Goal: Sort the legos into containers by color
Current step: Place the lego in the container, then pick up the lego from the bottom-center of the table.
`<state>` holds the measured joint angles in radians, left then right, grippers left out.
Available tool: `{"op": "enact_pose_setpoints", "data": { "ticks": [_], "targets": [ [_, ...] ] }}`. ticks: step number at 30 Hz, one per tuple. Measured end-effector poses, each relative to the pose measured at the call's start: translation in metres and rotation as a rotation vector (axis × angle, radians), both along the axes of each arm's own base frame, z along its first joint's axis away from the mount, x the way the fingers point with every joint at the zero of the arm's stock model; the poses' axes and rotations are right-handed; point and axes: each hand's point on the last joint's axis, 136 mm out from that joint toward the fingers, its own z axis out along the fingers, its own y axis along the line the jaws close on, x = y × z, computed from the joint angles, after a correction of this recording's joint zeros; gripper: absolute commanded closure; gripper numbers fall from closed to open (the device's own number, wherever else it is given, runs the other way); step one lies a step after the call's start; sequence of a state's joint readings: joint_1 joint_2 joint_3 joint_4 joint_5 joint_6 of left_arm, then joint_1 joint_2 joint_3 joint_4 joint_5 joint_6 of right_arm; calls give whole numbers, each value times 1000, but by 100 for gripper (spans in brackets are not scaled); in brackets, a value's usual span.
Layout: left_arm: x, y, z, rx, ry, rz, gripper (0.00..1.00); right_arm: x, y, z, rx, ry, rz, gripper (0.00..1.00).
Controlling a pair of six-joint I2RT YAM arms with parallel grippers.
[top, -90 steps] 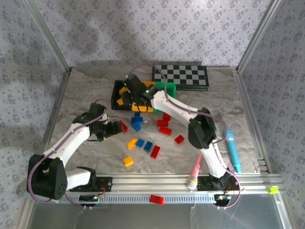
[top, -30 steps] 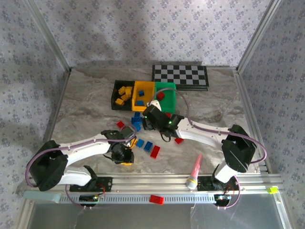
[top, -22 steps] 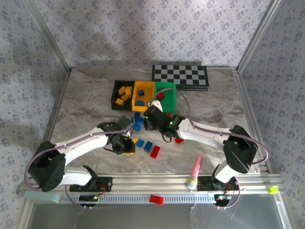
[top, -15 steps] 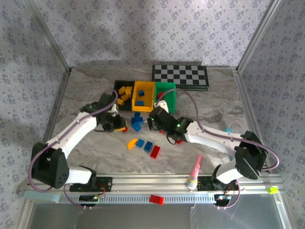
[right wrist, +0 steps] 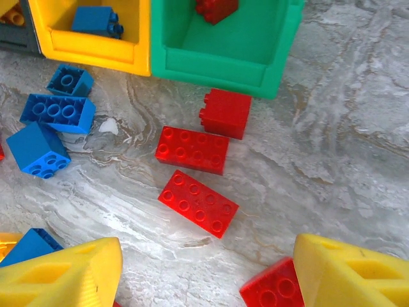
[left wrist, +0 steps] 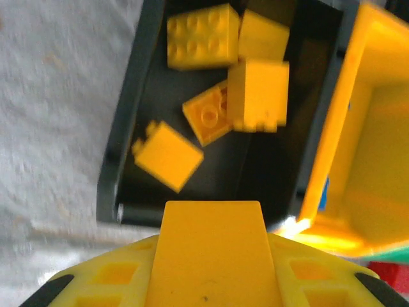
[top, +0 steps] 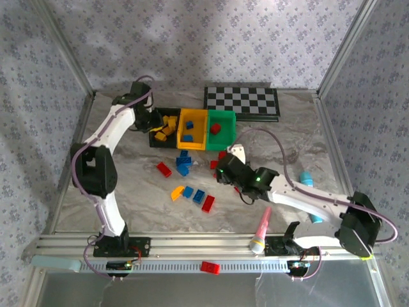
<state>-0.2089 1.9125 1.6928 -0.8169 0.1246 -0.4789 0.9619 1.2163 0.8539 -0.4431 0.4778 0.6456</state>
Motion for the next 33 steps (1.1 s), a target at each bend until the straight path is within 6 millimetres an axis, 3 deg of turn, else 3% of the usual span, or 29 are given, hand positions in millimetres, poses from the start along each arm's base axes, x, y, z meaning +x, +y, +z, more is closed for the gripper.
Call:
{"op": "enact_pose_setpoints", "data": {
  "ticks": [4, 8, 11, 16, 23, 28, 31, 33],
  "targets": [
    [20, 3, -11, 29, 1, -1, 45, -8, -13, 2, 20, -2, -23, 27],
    [17, 4, -15, 43, 18, -8, 37, -17, -20, -12, 19, 28, -15, 26],
    [13, 4, -15, 43, 20, -19, 36, -27, -17, -35, 16, 92, 24, 25],
    [-18, 8, -11, 36, 32, -38, 36, -49, 1, -71, 28, 210, 94, 21],
    [-67, 13, 5, 12, -7, -57, 35, -70, 39, -99, 35, 323, 152, 21],
    [-96, 14, 3, -1, 4, -73, 35, -75, 71, -115, 31, 387, 158, 21],
    [-109, 14, 4, -18, 10, -81, 35, -78, 87, -124, 33, 420, 156, 26],
    [-116, 14, 6, -26, 5, -88, 35, -77, 98, -125, 38, 430, 153, 38]
  ]
}}
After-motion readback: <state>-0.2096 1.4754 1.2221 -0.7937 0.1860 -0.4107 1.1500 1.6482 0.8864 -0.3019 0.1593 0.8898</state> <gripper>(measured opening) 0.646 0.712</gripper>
